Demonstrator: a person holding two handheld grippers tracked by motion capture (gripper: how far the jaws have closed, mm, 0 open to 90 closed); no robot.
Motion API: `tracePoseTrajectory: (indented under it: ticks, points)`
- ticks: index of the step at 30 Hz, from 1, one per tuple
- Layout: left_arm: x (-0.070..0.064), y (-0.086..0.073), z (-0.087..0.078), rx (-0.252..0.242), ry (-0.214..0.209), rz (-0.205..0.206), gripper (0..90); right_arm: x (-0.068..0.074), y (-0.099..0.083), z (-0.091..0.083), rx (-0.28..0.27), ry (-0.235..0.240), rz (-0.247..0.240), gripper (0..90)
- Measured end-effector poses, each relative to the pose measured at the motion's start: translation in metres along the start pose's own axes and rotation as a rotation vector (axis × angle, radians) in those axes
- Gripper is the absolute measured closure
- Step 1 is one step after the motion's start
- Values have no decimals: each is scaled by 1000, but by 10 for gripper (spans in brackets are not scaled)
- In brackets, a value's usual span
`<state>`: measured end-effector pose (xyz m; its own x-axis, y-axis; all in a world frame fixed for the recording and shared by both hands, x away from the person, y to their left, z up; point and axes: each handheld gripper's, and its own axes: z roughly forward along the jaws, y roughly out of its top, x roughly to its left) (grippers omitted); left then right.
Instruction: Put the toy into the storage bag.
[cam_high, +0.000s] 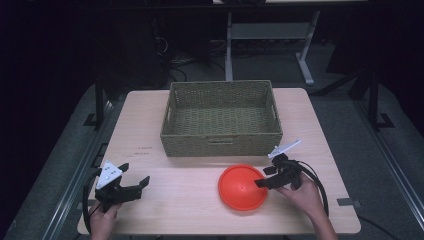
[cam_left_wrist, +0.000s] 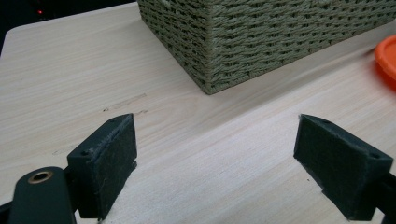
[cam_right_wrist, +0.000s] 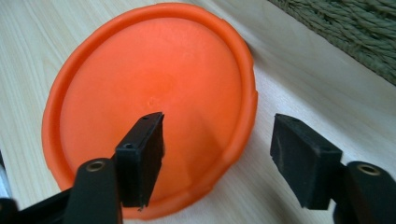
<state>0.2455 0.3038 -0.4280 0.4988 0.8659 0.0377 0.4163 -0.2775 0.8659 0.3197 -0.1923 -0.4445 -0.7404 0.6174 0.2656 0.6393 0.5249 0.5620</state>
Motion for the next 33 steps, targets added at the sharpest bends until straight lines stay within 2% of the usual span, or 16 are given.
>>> tracePoseTrajectory:
  ticks: [3,5,9,13,14,19,22,24,27,30,33]
  points:
    - [0,0,0,0,-2,-3,128,0,1,3,5,0,7,369]
    - [0,0,0,-1,-1,2,128,0,1,5,7,-16,9,361]
    - [-1,1,1,1,0,2,128,-3,1,9,8,-6,18,387]
    - [1,0,0,0,8,-2,128,-3,2,13,11,-3,16,428]
    - [1,0,0,-6,10,-16,128,-2,2,14,25,-6,11,459]
    - [0,0,2,14,2,-3,128,-2,2,17,31,5,4,512]
    - [-2,1,2,12,0,16,128,-1,2,15,33,-10,-4,556]
    - [-2,1,2,13,0,12,128,0,2,10,17,-18,-9,625]
    - [-2,1,2,14,3,10,128,1,2,6,11,-22,-19,663]
    - [-2,1,3,15,-2,13,128,1,2,-1,15,-12,-30,695]
    - [-2,1,4,16,-3,15,128,2,1,-9,-15,9,-20,735]
